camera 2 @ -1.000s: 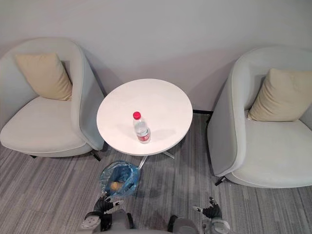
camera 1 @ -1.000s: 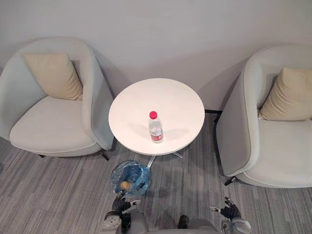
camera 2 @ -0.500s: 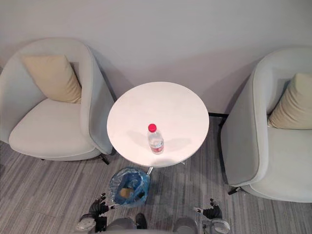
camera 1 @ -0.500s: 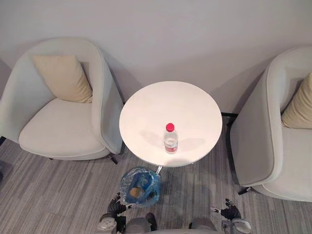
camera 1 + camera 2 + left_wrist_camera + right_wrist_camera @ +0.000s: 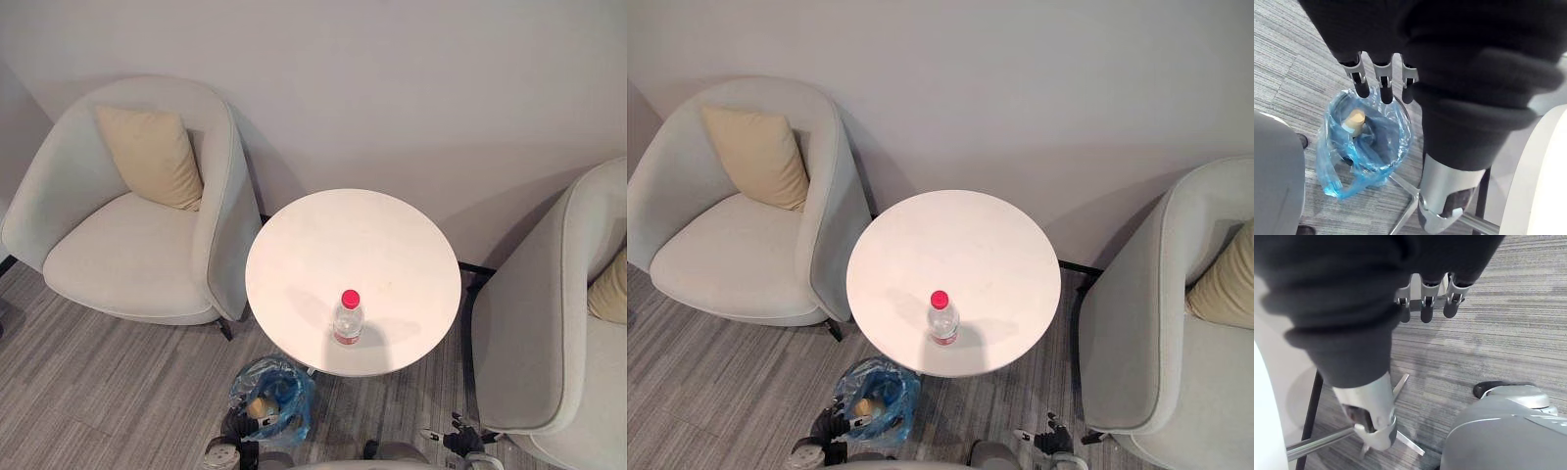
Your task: Gather rubbish on tea table into small bin, then transfer packed bag to large trash can.
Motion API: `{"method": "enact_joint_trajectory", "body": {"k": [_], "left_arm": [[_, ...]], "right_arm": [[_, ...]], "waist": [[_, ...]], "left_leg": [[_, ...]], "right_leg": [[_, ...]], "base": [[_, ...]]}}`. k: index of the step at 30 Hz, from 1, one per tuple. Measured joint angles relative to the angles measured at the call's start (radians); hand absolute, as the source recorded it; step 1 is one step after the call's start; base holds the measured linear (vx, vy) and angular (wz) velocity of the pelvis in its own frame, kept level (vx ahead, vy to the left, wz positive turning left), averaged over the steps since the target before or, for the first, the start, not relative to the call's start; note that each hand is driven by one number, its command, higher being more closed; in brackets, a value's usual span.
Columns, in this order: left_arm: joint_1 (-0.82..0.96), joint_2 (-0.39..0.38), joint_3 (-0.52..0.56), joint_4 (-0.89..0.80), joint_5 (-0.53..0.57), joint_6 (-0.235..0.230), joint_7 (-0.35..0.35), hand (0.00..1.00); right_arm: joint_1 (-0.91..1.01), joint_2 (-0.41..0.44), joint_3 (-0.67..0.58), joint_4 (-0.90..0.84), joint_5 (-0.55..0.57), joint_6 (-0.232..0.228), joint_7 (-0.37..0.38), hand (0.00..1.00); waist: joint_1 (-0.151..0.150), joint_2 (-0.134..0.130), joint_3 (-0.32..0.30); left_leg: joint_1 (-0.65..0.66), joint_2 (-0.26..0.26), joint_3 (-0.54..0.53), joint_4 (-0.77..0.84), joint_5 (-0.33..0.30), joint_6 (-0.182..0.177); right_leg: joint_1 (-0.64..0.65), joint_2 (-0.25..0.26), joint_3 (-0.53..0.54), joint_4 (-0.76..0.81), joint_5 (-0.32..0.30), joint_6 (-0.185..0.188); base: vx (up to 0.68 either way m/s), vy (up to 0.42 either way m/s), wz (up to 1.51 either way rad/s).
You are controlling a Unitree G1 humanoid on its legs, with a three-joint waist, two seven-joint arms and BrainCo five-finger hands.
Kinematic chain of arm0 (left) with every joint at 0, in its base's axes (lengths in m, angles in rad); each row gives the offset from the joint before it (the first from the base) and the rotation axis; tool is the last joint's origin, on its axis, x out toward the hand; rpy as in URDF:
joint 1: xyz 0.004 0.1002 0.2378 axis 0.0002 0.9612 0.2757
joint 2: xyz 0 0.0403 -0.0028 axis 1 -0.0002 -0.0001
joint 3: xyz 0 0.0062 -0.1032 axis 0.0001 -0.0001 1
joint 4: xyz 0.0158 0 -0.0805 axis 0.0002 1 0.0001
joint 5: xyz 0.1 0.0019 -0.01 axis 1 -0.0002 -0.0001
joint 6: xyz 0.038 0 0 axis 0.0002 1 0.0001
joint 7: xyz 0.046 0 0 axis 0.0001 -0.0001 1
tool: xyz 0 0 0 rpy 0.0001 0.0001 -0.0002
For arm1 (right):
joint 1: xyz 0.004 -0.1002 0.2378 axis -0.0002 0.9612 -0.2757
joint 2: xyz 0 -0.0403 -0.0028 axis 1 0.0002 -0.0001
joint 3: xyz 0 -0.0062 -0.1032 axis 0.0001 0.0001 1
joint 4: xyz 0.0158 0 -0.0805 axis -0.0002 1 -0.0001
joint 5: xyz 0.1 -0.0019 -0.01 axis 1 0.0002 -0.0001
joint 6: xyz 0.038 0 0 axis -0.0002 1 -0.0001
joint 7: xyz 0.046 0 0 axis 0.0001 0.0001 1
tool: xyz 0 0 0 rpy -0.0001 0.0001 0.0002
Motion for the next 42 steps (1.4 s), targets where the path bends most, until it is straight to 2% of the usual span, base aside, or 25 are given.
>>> {"method": "enact_joint_trajectory", "body": {"k": [6,11,14,24,29,42], "left_arm": [[-0.001,0.017,-0.015,0.001,0.001,0.0,0.0,0.0],[0.003,0.043,-0.024,0.002,0.002,0.0,0.001,0.0],[0.012,0.065,-0.056,0.002,0.004,-0.001,0.0,0.0],[0.063,0.084,-0.087,0.002,0.014,-0.005,0.0,0.0],[0.083,0.084,-0.088,0.002,0.022,-0.006,-0.001,0.0],[0.091,0.095,-0.127,0.01,0.034,-0.026,-0.02,0.0]], "right_arm": [[0.013,-0.005,0.045,-0.047,-0.026,-0.004,-0.02,0.0],[0.053,-0.046,0.088,-0.256,-0.043,-0.009,-0.021,0.0],[0.08,-0.078,0.088,-0.411,-0.078,-0.041,-0.018,0.0],[0.135,-0.132,0.113,-0.61,-0.119,-0.071,-0.012,0.0],[0.114,-0.163,0.153,-0.651,-0.119,-0.09,0.008,0.0],[-0.033,-0.196,0.281,-0.651,-0.107,-0.126,0.027,0.0]], "waist": [[0.0,0.0,-0.001],[0.0,0.003,-0.004],[-0.001,0.002,-0.004],[-0.002,0.01,-0.028],[-0.001,0.009,-0.048],[0.002,0.009,-0.049]], "left_leg": [[-0.02,-0.016,-0.026,0.003,0.008,0.005],[-0.037,-0.03,-0.042,-0.019,0.042,0.013],[-0.034,-0.032,-0.047,-0.065,0.08,0.011],[-0.035,-0.026,-0.052,-0.1,0.087,-0.001],[-0.034,-0.034,-0.063,-0.1,0.094,0.001],[-0.02,-0.042,-0.105,-0.099,0.1,0.01]], "right_leg": [[0.038,-0.005,-0.014,-0.101,0.064,0.011],[0.038,-0.015,-0.015,-0.15,0.112,0.016],[0.033,-0.014,-0.013,-0.176,0.141,0.013],[0.034,-0.01,0.011,-0.217,0.16,0.019],[0.036,-0.006,0.006,-0.218,0.17,0.018],[0.069,-0.011,-0.027,-0.234,0.171,0.017]], "base": [[-0.05,0.043,0.09],[-0.13,0.019,0.06],[-0.17,-0.023,0.01],[-0.07,-0.017,-0.04],[0.06,-0.001,0.04],[0.0,-0.009,0.08]]}}
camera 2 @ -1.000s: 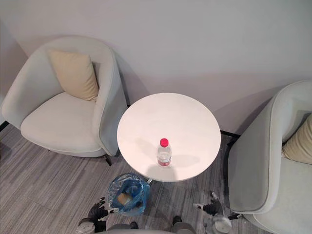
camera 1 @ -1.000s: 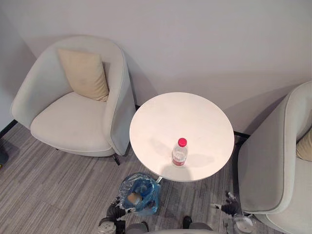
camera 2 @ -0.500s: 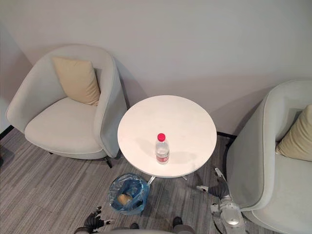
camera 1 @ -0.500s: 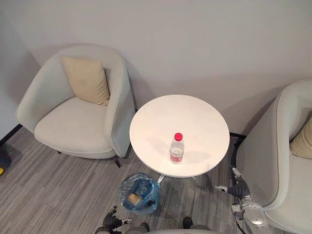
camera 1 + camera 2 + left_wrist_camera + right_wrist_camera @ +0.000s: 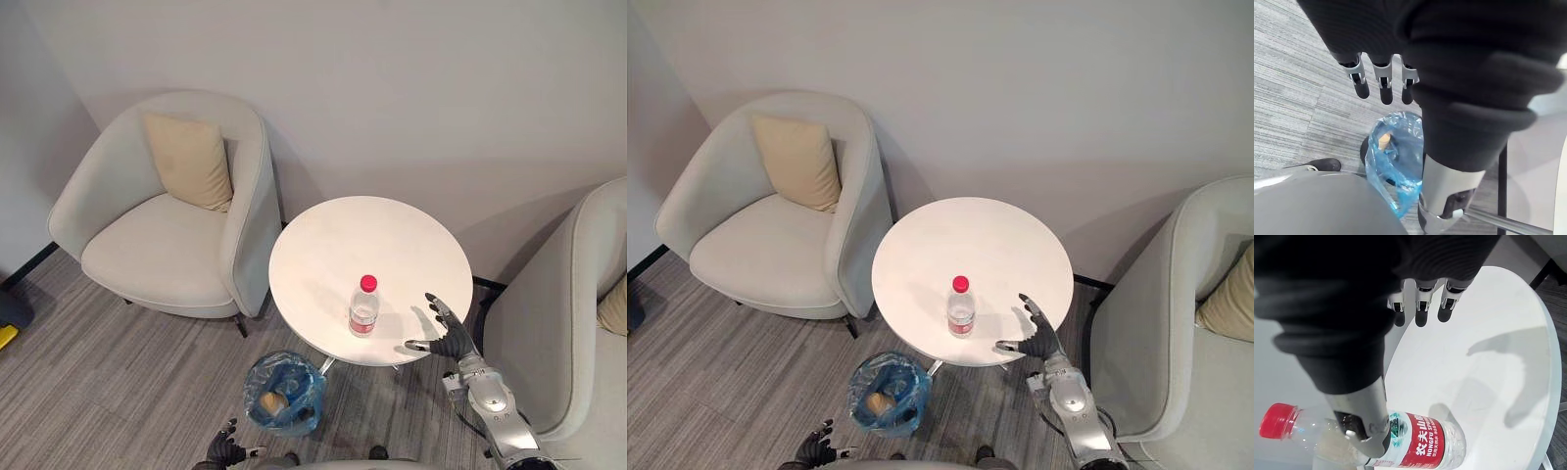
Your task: Gather rubbish on tea table into small bin, then transfer packed bag to large trash can.
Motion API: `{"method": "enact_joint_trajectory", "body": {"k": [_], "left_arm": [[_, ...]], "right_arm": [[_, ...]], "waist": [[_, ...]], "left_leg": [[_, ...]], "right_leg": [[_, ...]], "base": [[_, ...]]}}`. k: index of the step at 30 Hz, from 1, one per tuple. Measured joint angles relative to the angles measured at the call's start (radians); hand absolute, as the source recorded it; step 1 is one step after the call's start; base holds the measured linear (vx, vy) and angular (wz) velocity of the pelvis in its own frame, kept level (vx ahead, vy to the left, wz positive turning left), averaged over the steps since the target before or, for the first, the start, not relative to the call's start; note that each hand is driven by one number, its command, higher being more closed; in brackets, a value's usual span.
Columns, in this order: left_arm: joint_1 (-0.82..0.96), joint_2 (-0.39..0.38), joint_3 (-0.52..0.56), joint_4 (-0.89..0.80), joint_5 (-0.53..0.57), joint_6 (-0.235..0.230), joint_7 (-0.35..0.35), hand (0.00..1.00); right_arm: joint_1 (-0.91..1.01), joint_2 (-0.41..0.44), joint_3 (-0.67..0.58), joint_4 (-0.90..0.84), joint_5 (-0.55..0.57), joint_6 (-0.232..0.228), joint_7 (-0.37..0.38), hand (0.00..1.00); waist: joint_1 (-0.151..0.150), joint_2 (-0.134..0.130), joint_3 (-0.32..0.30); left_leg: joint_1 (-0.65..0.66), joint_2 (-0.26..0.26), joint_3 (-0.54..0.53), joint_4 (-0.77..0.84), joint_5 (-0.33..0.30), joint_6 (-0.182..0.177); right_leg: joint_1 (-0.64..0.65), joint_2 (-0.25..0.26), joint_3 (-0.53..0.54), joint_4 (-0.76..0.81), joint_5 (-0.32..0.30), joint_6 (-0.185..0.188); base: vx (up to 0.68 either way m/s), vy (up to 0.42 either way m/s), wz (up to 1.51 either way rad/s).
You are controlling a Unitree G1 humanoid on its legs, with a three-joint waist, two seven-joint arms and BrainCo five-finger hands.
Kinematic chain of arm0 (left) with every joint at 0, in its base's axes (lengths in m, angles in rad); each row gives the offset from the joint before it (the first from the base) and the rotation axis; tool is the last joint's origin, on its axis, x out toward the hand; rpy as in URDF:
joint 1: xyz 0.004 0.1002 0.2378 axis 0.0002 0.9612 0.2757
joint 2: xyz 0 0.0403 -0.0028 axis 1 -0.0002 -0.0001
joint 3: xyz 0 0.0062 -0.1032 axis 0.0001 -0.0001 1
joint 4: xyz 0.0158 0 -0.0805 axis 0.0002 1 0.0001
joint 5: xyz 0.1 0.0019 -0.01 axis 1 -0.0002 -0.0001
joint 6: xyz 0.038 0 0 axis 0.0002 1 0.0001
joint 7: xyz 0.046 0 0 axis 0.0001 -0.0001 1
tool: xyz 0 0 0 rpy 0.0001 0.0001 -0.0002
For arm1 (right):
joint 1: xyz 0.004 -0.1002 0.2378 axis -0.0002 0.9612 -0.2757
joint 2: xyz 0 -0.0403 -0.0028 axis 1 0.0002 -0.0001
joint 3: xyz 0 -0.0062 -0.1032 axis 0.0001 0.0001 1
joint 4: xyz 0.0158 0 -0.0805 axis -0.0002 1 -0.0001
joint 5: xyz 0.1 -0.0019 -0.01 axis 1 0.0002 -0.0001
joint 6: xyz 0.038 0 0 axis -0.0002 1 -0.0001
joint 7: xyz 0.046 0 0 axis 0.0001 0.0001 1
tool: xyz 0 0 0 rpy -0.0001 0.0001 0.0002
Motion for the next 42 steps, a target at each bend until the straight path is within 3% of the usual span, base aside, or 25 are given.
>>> {"method": "enact_joint_trajectory", "body": {"k": [12,25,33,34,42], "left_arm": [[0.0,0.004,-0.013,0.002,0.02,-0.001,0.0,0.0],[-0.004,0.004,-0.039,-0.003,0.022,-0.022,0.003,0.0],[-0.016,0.003,-0.043,-0.026,0.017,-0.027,0.004,0.0],[-0.019,0.002,-0.043,-0.026,0.017,-0.031,0.004,0.0],[-0.032,-0.003,-0.044,-0.041,0.008,-0.042,0.012,0.0]], "right_arm": [[-0.091,-0.001,0.095,0.02,0.011,-0.001,-0.003,0.0],[-0.19,0.002,0.14,0.102,0.037,-0.001,-0.023,0.0],[-0.261,0.008,0.141,0.166,0.077,0.0,-0.04,0.0],[-0.272,0.012,0.14,0.173,0.077,0.0,-0.046,1.0],[-0.36,0.038,0.153,0.221,0.079,0.0,-0.053,1.0]], "waist": [[0.0,0.003,0.002],[0.005,0.024,0.021],[0.025,0.033,0.055],[0.027,0.035,0.056],[0.032,0.054,0.092]], "left_leg": [[-0.017,-0.003,-0.048,-0.026,0.023,-0.002],[-0.052,-0.004,-0.098,-0.031,0.03,-0.007],[-0.078,-0.003,-0.134,-0.029,0.038,-0.011],[-0.088,-0.003,-0.14,-0.027,0.039,-0.012],[-0.113,-0.004,-0.16,-0.02,0.041,-0.015]], "right_leg": [[-0.002,-0.003,-0.046,-0.008,0.0,0.0],[-0.01,-0.003,-0.098,-0.014,-0.012,-0.007],[-0.025,-0.002,-0.134,0.002,-0.027,-0.011],[-0.032,-0.002,-0.141,0.006,-0.03,-0.013],[-0.05,-0.003,-0.159,0.018,-0.038,-0.015]], "base": [[-0.02,-0.019,0.11],[0.0,-0.013,0.11],[0.0,-0.013,0.14],[0.0,-0.014,0.17],[-0.01,-0.007,0.07]]}}
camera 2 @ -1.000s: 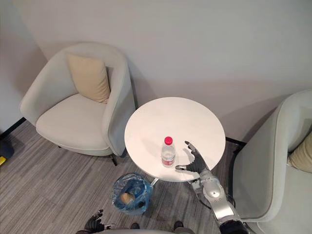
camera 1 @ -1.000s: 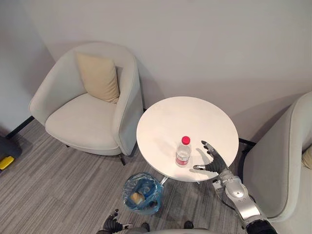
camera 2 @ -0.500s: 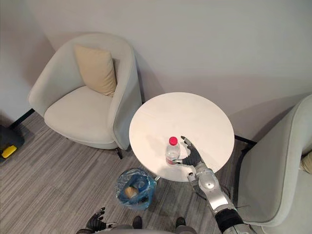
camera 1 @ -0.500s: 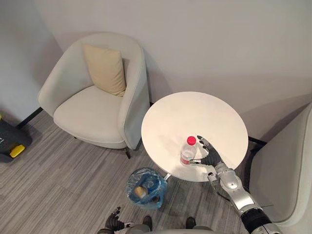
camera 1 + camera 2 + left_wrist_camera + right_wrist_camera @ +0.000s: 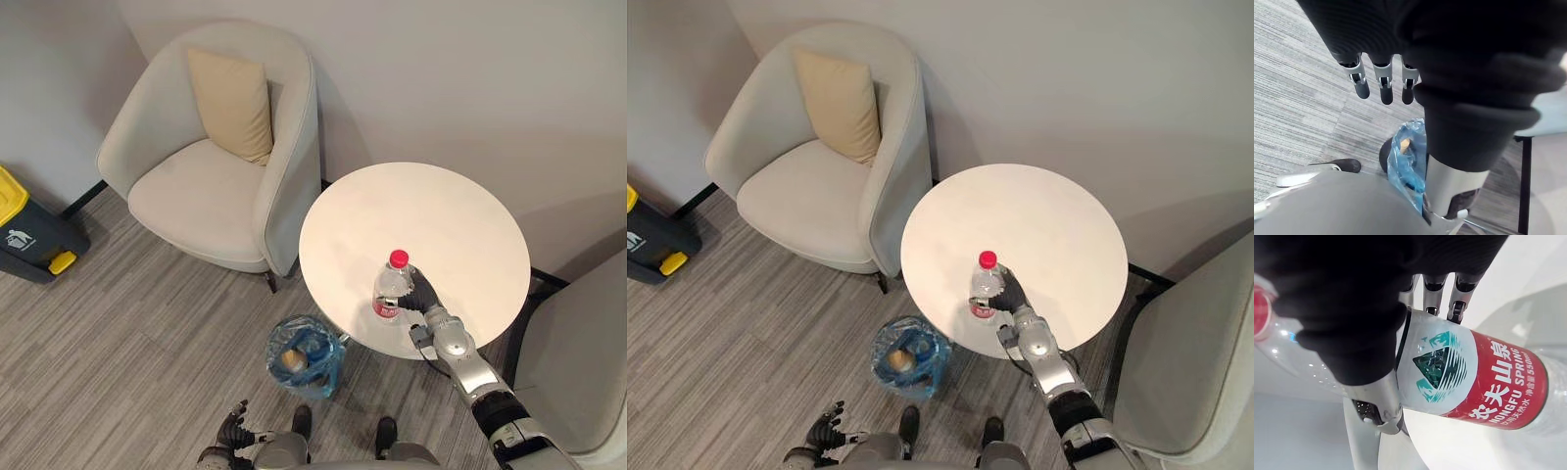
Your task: Gather rubbish on tea table into small bin, then transfer packed bag to large trash can.
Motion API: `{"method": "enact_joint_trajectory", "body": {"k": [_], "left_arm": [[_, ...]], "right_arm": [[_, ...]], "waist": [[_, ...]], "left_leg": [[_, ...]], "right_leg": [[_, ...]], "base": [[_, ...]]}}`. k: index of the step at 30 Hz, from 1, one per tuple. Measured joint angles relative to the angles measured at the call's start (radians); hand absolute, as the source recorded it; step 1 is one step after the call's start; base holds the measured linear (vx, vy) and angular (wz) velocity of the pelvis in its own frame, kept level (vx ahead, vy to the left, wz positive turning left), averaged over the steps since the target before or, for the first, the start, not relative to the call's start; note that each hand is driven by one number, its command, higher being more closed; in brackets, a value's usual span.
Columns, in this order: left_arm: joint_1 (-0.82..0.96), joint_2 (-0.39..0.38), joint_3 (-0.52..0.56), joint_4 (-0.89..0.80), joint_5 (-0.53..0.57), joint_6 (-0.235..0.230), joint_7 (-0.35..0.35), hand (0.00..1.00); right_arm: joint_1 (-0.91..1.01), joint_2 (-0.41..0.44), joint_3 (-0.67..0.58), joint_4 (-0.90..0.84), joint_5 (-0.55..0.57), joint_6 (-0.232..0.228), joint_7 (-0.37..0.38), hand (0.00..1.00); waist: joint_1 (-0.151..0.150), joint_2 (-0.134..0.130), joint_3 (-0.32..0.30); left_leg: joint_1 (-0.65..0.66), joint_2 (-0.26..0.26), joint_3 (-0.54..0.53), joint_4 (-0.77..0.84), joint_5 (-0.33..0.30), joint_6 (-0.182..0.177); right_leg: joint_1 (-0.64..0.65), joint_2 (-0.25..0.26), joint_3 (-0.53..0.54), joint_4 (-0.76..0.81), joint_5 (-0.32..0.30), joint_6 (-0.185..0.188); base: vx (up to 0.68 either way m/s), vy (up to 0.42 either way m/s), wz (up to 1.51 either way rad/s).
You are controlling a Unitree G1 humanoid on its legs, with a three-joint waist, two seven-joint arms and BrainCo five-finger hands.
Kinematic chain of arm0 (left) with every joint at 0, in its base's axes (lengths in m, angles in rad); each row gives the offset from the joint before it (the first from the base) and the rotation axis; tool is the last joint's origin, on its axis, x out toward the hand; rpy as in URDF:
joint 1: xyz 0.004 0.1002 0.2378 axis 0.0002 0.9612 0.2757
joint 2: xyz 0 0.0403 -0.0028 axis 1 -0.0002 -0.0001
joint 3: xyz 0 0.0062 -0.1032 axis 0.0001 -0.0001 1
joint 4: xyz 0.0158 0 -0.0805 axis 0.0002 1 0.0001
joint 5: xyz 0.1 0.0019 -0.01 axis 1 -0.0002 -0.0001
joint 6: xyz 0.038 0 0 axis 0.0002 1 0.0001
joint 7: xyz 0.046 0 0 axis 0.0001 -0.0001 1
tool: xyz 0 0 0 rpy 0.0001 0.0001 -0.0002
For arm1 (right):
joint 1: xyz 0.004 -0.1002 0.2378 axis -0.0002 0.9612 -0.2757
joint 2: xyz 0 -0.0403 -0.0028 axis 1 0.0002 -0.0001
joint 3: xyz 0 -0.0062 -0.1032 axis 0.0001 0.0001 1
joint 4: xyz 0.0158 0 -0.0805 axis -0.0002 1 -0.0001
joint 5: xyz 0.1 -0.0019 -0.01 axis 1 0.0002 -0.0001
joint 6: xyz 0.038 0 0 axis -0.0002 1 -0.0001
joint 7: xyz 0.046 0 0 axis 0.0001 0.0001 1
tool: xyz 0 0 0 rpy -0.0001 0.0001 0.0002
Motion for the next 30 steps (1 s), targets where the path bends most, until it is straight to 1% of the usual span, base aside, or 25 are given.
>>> {"method": "enact_joint_trajectory", "body": {"k": [3,4,5,10,12,17,18,20,23,27,30], "left_arm": [[-0.002,-0.001,0.0,-0.002,-0.002,0.0,0.008,0.0],[-0.007,-0.002,-0.001,-0.002,-0.002,0.001,0.009,0.0],[-0.01,-0.002,-0.002,-0.004,-0.002,0.001,0.009,0.0],[-0.008,-0.005,-0.002,-0.011,-0.002,0.002,0.009,0.0],[-0.008,-0.005,-0.002,-0.013,-0.002,0.002,0.009,0.0],[-0.008,-0.006,0.001,-0.015,0.0,0.003,0.009,0.0],[-0.008,-0.007,0.001,-0.015,0.001,0.003,0.009,0.0],[-0.008,-0.007,0.006,-0.014,0.001,0.003,0.009,0.0],[-0.005,-0.005,0.008,-0.013,0.006,0.003,0.01,0.0],[-0.005,-0.002,0.009,-0.009,0.01,0.003,0.01,0.0],[-0.007,0.006,0.009,-0.005,0.01,0.003,0.011,0.0]], "right_arm": [[-0.015,0.004,0.006,0.025,0.01,0.0,0.0,1.0],[-0.015,0.003,0.007,0.031,0.011,0.005,0.0,1.0],[-0.015,0.003,0.007,0.032,0.011,0.009,0.0,1.0],[-0.012,0.005,0.006,0.024,0.031,0.009,0.0,1.0],[0.003,0.004,0.0,-0.007,0.031,0.009,0.0,1.0],[0.118,0.004,-0.034,-0.247,0.03,0.004,0.0,1.0],[0.129,0.004,-0.039,-0.271,0.03,0.002,0.0,1.0],[0.173,0.004,-0.057,-0.359,0.026,-0.007,0.0,1.0],[0.209,0.004,-0.065,-0.428,-0.006,-0.015,0.001,1.0],[0.252,0.005,-0.07,-0.496,-0.012,-0.028,0.002,1.0],[0.295,0.011,-0.084,-0.553,-0.014,-0.036,0.002,1.0]], "waist": [[0.008,0.001,0.003],[0.018,0.001,0.004],[0.02,0.002,0.005],[0.02,0.005,0.008],[0.02,0.004,0.008],[0.018,0.004,0.008],[0.017,0.004,0.008],[0.01,0.001,0.007],[-0.004,-0.004,0.006],[-0.009,-0.01,0.003],[-0.012,-0.024,-0.009]], "left_leg": [[-0.006,0.0,-0.002,0.002,0.0,0.0],[-0.006,0.0,-0.003,0.002,0.0,0.0],[-0.007,0.0,-0.005,0.002,0.0,0.0],[-0.006,0.0,-0.009,0.003,0.0,0.0],[-0.003,0.0,-0.012,0.003,0.0,0.0],[0.009,0.003,-0.003,-0.002,0.0,0.0],[0.011,0.003,0.0,-0.002,0.0,0.0],[0.016,0.003,0.005,-0.002,0.0,0.0],[0.028,0.006,0.019,-0.005,0.0,0.0],[0.044,0.009,0.043,-0.014,-0.001,0.0],[0.047,0.012,0.058,-0.018,-0.001,0.0]], "right_leg": [[-0.003,0.0,-0.004,0.0,-0.001,-0.001],[-0.003,0.0,-0.004,0.0,-0.002,-0.001],[-0.003,0.0,-0.007,0.001,-0.003,-0.002],[-0.004,-0.001,-0.012,0.013,-0.014,0.0],[-0.004,-0.002,-0.014,0.022,-0.02,-0.001],[-0.004,-0.001,-0.002,0.033,-0.025,-0.001],[-0.004,-0.001,0.001,0.034,-0.025,-0.001],[-0.003,-0.001,0.007,0.037,-0.025,-0.001],[-0.002,0.0,0.021,0.043,-0.025,-0.001],[-0.004,0.002,0.045,0.049,-0.024,-0.001],[-0.012,0.006,0.061,0.049,-0.023,-0.001]], "base": [[0.0,-0.001,0.02],[0.0,-0.002,0.05],[0.0,-0.003,0.05],[-0.01,-0.001,0.03],[-0.01,-0.001,0.04],[-0.01,0.001,-0.05],[-0.03,0.008,-0.13],[-0.02,0.006,-0.08],[-0.04,0.003,-0.12],[-0.03,0.003,-0.19],[-0.01,0.0,-0.15]]}}
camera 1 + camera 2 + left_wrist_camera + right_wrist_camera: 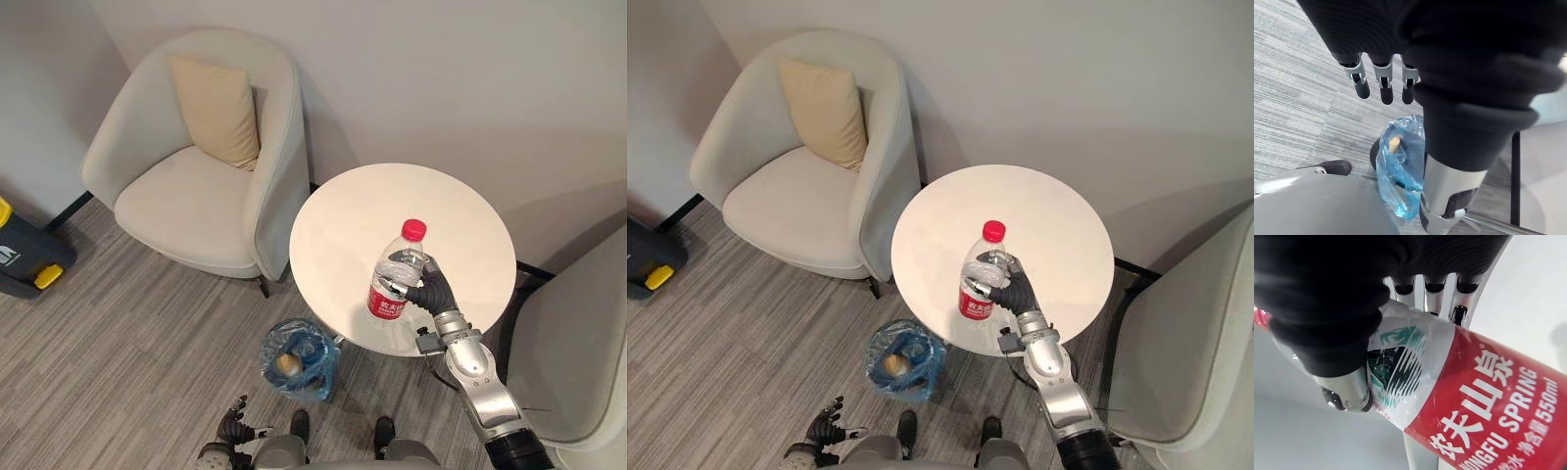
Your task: Gather rubbish on tea table into small bin, then transfer packed bag to large trash can.
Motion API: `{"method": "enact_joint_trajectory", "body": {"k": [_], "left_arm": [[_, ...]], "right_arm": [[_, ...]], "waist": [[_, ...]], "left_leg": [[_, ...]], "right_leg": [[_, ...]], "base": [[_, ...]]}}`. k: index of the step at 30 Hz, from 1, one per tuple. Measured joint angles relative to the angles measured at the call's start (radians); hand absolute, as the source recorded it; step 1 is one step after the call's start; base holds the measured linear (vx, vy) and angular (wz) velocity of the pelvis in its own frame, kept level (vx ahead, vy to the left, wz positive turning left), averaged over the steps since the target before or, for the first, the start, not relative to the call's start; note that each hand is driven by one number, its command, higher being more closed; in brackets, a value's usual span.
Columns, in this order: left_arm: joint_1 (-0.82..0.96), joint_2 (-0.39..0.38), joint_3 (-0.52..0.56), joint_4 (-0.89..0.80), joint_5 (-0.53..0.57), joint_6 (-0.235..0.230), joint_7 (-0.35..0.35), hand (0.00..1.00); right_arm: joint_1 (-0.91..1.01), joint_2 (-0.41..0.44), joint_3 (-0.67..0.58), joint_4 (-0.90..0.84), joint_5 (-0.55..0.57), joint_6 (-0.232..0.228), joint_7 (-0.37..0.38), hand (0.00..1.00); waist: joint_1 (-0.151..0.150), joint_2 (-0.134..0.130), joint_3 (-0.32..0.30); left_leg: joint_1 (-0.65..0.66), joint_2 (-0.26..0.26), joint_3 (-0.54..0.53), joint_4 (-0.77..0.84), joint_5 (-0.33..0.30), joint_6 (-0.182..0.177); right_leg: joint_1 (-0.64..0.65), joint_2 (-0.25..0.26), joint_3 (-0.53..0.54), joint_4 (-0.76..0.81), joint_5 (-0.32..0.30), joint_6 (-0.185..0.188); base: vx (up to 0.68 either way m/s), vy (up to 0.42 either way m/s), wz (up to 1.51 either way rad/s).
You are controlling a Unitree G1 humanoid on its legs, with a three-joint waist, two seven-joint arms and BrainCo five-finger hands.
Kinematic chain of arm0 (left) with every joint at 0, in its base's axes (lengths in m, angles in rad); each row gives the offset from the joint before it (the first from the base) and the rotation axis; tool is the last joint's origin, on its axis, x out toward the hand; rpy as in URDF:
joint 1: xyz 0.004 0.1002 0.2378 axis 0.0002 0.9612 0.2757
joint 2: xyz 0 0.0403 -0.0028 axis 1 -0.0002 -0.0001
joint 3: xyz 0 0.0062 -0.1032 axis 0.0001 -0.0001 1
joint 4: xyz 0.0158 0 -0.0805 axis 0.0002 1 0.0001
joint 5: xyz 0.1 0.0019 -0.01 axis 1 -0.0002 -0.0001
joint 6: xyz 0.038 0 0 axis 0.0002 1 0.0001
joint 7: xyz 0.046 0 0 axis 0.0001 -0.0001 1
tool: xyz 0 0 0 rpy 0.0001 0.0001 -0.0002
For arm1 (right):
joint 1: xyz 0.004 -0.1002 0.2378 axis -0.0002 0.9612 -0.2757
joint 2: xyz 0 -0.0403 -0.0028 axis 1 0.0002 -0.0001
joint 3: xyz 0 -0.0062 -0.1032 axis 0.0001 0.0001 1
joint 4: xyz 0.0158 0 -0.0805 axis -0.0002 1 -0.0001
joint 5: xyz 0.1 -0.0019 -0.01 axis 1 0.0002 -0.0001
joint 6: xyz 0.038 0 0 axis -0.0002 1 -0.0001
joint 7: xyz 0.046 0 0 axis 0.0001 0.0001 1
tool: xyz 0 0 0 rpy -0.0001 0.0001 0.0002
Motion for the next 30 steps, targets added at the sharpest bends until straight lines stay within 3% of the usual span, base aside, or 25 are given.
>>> {"method": "enact_joint_trajectory", "body": {"k": [4,18,22,24,26,27,28,30], "left_arm": [[-0.001,0.008,0.001,0.02,0.001,0.0,0.001,0.0],[0.0,0.007,-0.004,0.065,0.01,-0.001,0.001,0.0],[-0.013,0.019,-0.011,0.064,0.008,-0.001,0.0,0.0],[-0.023,0.018,-0.013,0.063,0.006,-0.001,0.0,0.0],[-0.034,0.026,-0.011,0.064,0.006,-0.001,0.002,0.0],[-0.035,0.034,-0.01,0.059,0.006,-0.002,0.003,0.0],[-0.037,0.03,-0.003,0.058,-0.001,0.0,0.005,0.0],[-0.031,0.015,0.003,0.056,-0.014,-0.007,0.007,0.0]], "right_arm": [[0.025,0.032,-0.01,-0.027,-0.034,-0.003,-0.002,1.0],[0.114,0.03,0.059,-0.101,-0.159,-0.005,-0.002,1.0],[0.114,0.028,0.061,-0.101,-0.189,-0.004,-0.005,1.0],[0.114,0.02,0.059,-0.104,-0.194,-0.004,-0.019,1.0],[0.116,0.025,0.058,-0.122,-0.195,-0.004,-0.026,1.0],[0.115,0.035,0.062,-0.133,-0.195,-0.004,-0.034,1.0],[0.104,0.033,0.064,-0.136,-0.195,-0.005,-0.037,1.0],[0.073,0.025,0.061,-0.136,-0.194,-0.006,-0.041,1.0]], "waist": [[-0.014,-0.015,-0.016],[-0.022,-0.009,-0.038],[-0.023,-0.021,-0.032],[-0.021,-0.017,-0.035],[-0.025,-0.031,-0.035],[-0.021,-0.059,-0.04],[-0.013,-0.06,-0.042],[0.015,-0.027,-0.041]], "left_leg": [[0.002,0.004,0.022,-0.002,0.0,0.0],[0.028,0.01,0.087,0.009,-0.004,0.002],[-0.059,-0.013,0.044,0.115,-0.039,0.013],[-0.093,-0.024,-0.007,0.139,-0.041,0.016],[-0.133,-0.044,-0.054,0.149,-0.024,0.016],[-0.149,-0.074,-0.083,0.159,-0.013,0.008],[-0.174,-0.076,-0.105,0.17,-0.007,-0.001],[-0.213,-0.041,-0.149,0.156,0.026,-0.018]], "right_leg": [[-0.009,0.004,0.017,0.0,0.003,-0.001],[-0.018,0.012,0.086,0.013,0.028,0.0],[-0.102,-0.026,0.061,0.186,-0.065,0.023],[-0.104,-0.043,0.022,0.194,-0.077,0.034],[-0.151,-0.044,0.127,0.36,-0.154,0.039],[-0.148,-0.047,0.178,0.374,-0.205,0.048],[-0.15,-0.047,0.181,0.353,-0.216,0.028],[-0.149,-0.014,0.123,0.286,-0.173,0.006]], "base": [[0.0,-0.004,-0.13],[-0.04,0.002,-0.15],[-0.11,-0.014,0.34],[-0.08,-0.021,0.78],[-0.05,-0.053,1.01],[-0.02,-0.136,0.98],[-0.01,-0.131,0.93],[-0.07,-0.126,0.59]]}}
